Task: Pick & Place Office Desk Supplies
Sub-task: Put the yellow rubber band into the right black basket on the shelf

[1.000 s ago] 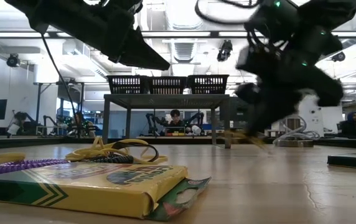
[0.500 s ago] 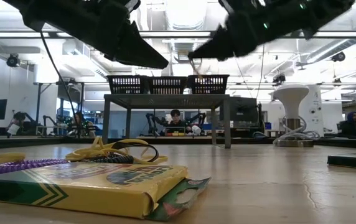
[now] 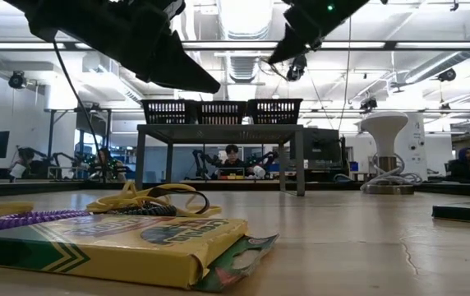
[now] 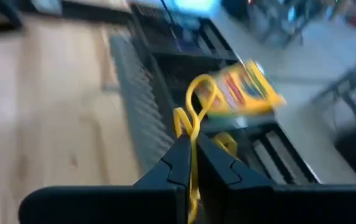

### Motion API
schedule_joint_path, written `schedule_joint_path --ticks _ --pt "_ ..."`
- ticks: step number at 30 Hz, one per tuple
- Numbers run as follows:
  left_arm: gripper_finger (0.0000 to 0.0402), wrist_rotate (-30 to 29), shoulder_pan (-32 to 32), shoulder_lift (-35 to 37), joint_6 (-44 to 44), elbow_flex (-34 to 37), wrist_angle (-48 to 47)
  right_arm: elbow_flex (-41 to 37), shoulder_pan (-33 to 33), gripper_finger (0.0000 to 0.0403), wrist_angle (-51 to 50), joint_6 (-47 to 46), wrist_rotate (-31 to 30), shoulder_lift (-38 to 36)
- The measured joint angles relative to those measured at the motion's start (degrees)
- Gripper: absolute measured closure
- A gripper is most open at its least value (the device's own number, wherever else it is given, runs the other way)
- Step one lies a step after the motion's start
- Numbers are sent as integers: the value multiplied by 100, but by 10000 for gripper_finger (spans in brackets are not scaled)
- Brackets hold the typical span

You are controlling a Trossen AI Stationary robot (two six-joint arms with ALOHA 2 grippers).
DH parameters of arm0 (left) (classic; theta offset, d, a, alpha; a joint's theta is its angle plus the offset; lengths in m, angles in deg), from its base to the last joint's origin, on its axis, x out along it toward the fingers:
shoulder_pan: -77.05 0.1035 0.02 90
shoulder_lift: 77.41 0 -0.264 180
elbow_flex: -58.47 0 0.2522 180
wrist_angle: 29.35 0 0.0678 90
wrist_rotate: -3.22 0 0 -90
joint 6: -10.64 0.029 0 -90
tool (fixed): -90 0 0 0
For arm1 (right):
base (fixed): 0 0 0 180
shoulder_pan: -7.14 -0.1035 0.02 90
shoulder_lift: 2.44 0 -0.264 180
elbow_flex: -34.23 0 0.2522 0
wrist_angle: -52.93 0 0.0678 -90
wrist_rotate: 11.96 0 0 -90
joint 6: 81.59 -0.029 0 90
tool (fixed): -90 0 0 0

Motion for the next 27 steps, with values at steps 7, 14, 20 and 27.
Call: schedule_joint_path --ticks 7,14,20,27 --pt "174 0 2 0 -2 0 13 978 947 390 -1912 68 926 6" --pt "174 0 4 0 -4 0 10 1304 1958 390 -1956 -173 2591 289" --pt "174 0 4 0 -4 0 7 1274 2230 390 -1307 -325 2981 831" --pt "174 0 4 0 -7 0 4 1475 2246 339 -1474 -352 2968 1212"
